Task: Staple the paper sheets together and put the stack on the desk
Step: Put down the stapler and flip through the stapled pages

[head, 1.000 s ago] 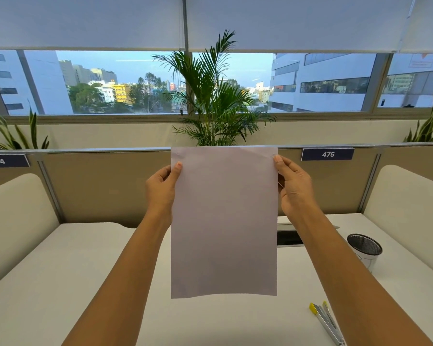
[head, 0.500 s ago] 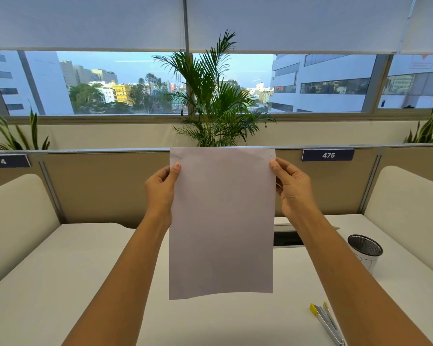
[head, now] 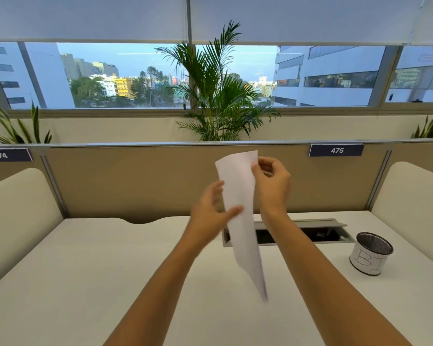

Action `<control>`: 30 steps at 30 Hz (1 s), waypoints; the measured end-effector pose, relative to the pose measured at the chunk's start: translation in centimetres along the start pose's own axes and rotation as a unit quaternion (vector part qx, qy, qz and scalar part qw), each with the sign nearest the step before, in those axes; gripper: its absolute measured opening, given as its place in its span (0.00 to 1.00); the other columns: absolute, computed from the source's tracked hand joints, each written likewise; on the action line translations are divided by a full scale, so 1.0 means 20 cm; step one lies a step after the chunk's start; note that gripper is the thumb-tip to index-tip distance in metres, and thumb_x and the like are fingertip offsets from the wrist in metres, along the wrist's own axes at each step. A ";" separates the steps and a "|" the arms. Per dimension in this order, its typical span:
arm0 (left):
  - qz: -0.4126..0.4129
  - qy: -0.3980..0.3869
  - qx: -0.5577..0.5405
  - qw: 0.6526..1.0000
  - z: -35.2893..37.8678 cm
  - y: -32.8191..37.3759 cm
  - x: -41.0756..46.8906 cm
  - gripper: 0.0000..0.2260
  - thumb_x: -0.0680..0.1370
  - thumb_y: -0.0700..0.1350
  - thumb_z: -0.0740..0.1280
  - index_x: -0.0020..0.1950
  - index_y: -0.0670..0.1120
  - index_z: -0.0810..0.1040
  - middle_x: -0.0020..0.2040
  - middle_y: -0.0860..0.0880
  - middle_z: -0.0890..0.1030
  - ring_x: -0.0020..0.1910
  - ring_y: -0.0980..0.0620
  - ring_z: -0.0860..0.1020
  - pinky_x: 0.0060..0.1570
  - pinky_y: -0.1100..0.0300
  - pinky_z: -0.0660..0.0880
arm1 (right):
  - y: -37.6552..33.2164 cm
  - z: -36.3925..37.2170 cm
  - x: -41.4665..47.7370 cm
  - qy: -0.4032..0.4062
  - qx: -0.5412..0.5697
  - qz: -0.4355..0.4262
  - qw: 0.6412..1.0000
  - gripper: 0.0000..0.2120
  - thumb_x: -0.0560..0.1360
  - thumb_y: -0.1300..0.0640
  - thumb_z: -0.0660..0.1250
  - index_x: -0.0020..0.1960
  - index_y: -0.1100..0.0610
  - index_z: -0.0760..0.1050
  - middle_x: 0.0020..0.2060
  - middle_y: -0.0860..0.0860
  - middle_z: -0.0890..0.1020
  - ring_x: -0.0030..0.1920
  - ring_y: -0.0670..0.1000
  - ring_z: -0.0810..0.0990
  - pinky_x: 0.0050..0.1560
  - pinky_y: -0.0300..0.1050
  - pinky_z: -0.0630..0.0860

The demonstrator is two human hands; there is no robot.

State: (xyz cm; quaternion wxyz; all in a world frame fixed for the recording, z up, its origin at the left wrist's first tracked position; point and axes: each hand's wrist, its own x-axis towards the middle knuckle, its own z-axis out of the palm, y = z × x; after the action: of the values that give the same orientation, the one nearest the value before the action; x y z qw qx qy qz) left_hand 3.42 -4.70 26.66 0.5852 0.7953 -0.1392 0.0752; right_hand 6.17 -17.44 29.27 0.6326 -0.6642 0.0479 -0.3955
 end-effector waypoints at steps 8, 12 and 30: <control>0.015 0.111 0.061 0.992 0.05 -0.10 0.03 0.14 0.79 0.43 0.62 0.65 0.46 0.73 0.55 0.48 0.80 0.53 0.49 0.79 0.52 0.59 0.77 | 0.04 0.23 -0.10 -0.089 0.050 0.087 0.991 0.05 0.74 0.60 0.65 0.47 0.52 0.71 0.43 0.47 0.77 0.49 0.51 0.79 0.50 0.52 0.81; 0.007 0.150 0.054 0.987 -0.09 -0.16 0.07 0.13 0.81 0.42 0.57 0.62 0.42 0.75 0.52 0.45 0.80 0.48 0.50 0.77 0.48 0.56 0.76 | 0.13 0.23 -0.08 -0.183 0.056 0.086 0.978 0.11 0.74 0.48 0.66 0.54 0.49 0.71 0.52 0.46 0.77 0.57 0.48 0.76 0.55 0.46 0.77; -0.209 0.129 -0.188 0.951 -0.62 -0.71 0.41 0.12 0.80 0.36 0.58 0.61 0.44 0.75 0.50 0.50 0.81 0.47 0.51 0.80 0.44 0.57 0.76 | 0.96 0.21 -0.21 -0.332 0.017 0.387 0.860 0.21 0.71 0.49 0.70 0.62 0.54 0.74 0.56 0.50 0.81 0.57 0.53 0.79 0.52 0.48 0.77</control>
State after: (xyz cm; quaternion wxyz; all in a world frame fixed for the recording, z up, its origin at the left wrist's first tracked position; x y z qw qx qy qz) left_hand 16.11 9.94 19.80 0.7397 0.6657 0.0953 0.0257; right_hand 14.20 -15.44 10.95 0.7241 -0.6734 0.0815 0.1249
